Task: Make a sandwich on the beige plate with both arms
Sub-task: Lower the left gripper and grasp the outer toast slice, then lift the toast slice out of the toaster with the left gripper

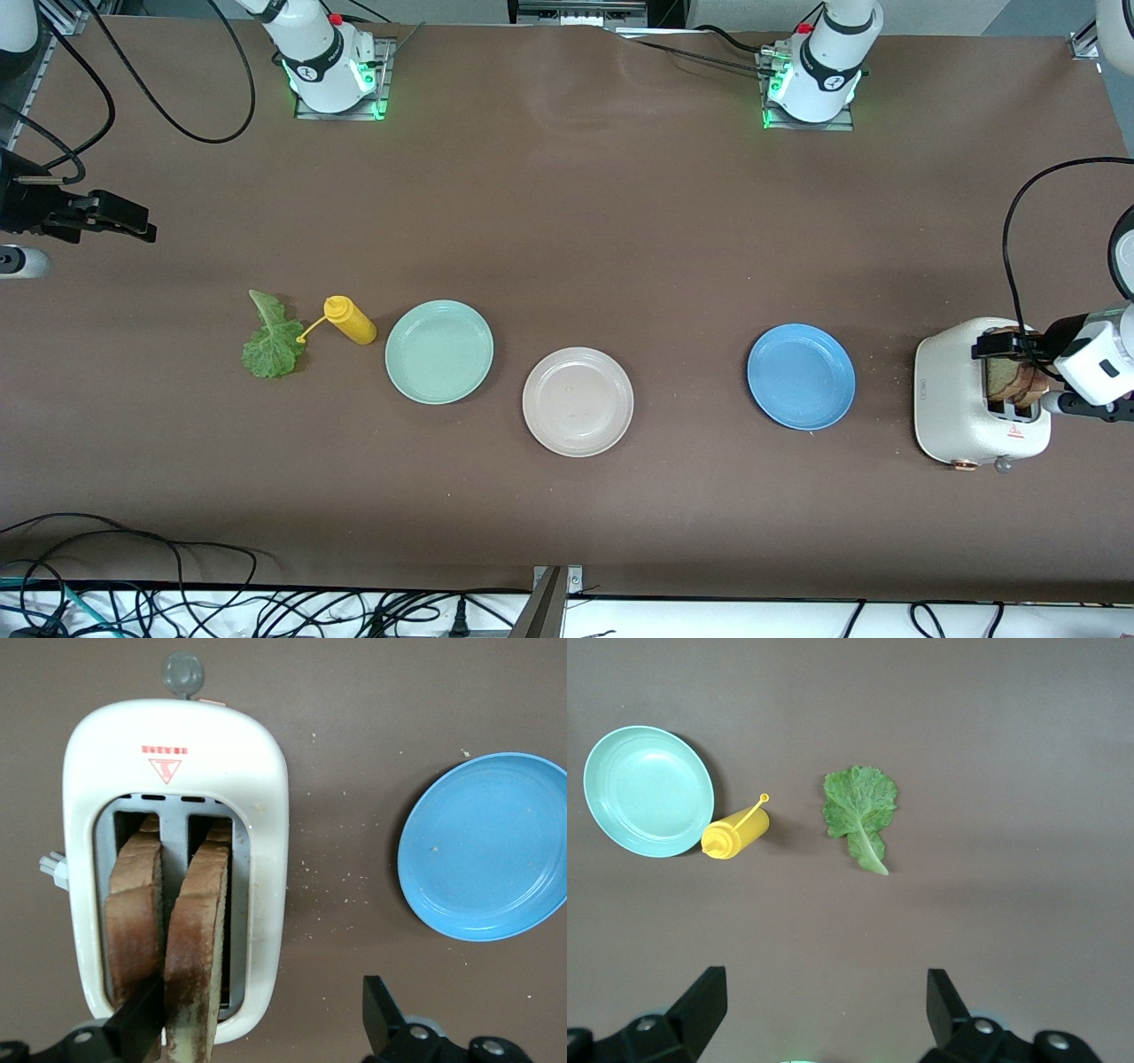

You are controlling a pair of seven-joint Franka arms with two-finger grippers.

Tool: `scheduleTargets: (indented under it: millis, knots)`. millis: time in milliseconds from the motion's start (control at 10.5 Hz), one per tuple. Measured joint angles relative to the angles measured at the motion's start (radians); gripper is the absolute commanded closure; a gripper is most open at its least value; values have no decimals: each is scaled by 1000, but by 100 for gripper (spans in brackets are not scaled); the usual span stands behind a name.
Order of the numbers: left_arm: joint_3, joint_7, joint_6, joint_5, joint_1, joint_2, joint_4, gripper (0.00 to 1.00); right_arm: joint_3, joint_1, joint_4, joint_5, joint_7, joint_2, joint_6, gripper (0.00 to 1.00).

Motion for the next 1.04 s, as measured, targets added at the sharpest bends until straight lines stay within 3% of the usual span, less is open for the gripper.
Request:
scheduleTargets:
  millis: [285, 475, 1044]
  knots:
    - [-1, 0, 0, 80, -11, 6, 0, 59, 0, 0, 0, 0, 0, 0, 0, 0]
    - [0, 0, 0, 113, -10, 13, 0, 100, 0, 0, 0, 0, 0, 0, 0, 0]
    - [3, 0, 0, 115, -7, 12, 11, 100, 0, 0, 0, 0, 0, 0, 0, 0]
